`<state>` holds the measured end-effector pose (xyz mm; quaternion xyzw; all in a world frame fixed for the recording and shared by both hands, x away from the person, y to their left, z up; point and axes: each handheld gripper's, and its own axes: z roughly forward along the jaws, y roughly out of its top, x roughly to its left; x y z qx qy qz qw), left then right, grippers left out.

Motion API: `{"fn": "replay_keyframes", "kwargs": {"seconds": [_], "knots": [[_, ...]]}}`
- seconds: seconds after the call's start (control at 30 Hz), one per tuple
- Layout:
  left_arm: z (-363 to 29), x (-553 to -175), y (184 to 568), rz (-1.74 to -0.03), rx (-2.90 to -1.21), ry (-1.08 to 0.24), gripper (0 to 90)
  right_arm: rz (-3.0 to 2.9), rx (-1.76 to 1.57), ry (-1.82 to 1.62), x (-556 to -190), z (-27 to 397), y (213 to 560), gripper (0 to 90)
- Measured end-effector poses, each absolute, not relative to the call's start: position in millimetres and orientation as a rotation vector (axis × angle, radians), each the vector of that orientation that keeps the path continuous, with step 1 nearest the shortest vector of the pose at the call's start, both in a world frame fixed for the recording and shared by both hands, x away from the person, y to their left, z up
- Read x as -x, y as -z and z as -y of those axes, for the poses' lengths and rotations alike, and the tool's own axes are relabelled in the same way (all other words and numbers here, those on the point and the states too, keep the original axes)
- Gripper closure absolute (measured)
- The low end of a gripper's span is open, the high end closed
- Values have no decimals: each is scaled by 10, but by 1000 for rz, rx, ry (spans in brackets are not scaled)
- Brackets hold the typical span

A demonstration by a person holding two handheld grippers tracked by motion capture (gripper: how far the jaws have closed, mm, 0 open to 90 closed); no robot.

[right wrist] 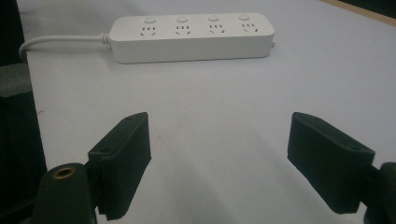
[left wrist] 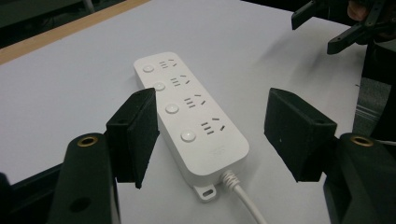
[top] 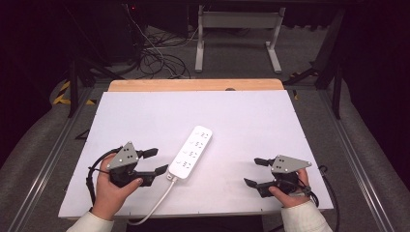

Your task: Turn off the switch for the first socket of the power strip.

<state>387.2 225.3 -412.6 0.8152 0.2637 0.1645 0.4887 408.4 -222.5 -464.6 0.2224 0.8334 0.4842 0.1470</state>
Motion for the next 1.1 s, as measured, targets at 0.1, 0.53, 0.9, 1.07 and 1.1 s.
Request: {"fn": "replay_keyframes", "kwargs": {"seconds": [0.1,0.53,0.9,1.07,1.1], "knots": [[-2202,-3903,4117,-633,-1988,-395,353,-2399,-639,-1394,-4085,2225,4647,222],[-2030,-4019,4102,-609,-2012,-376,365,-2404,-637,-1396,-4088,2227,4654,218],[-1898,-4108,4114,-598,-2032,-354,379,-2410,-636,-1396,-4090,2226,4659,219],[-1877,-4127,4114,-585,-2046,-346,410,-2408,-637,-1395,-4092,2229,4662,218],[-1875,-4127,4113,-583,-2049,-342,428,-2408,-636,-1396,-4092,2229,4662,218]]}}
